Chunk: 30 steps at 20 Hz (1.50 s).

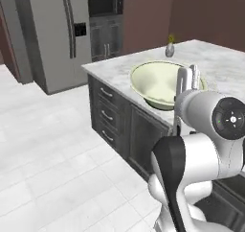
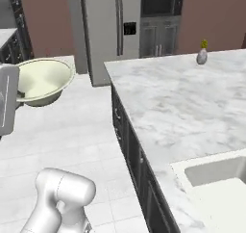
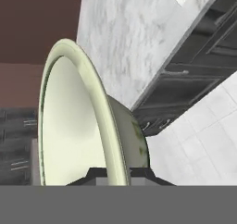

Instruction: Pick the mug and place it in the sink. Pick the bowl and place it in the open cabinet and then close the cabinet.

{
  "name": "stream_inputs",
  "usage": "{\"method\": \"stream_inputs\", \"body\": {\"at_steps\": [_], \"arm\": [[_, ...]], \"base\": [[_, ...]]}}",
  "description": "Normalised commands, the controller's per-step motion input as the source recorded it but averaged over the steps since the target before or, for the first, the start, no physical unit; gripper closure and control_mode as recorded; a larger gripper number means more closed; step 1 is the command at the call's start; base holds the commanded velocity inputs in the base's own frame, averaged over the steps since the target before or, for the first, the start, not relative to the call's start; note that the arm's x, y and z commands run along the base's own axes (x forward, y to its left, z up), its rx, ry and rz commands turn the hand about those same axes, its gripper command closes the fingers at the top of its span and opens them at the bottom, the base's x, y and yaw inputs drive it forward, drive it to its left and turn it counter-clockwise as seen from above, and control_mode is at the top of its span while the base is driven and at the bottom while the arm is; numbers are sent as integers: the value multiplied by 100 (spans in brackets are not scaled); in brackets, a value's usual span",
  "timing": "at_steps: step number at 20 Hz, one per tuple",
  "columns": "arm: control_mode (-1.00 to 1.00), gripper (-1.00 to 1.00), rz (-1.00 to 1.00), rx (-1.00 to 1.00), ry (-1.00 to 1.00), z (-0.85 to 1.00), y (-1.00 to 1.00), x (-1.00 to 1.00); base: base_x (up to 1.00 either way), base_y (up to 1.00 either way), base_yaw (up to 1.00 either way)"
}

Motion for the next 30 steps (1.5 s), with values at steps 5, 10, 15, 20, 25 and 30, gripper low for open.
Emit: {"method": "stream_inputs", "body": {"at_steps": [5, 10, 15, 20, 25, 30], "arm": [[100, 100, 0, 0, 0, 0, 0, 0], [100, 100, 0, 0, 0, 0, 0, 0], [100, 100, 0, 0, 0, 0, 0, 0], [100, 100, 0, 0, 0, 0, 0, 0], [100, 100, 0, 0, 0, 0, 0, 0], [100, 100, 0, 0, 0, 0, 0, 0]], "base": [[-2, 0, 100], [-1, 0, 100], [-6, 0, 100], [-30, -6, 87], [-47, -33, 64], [-31, -30, 17]]}}
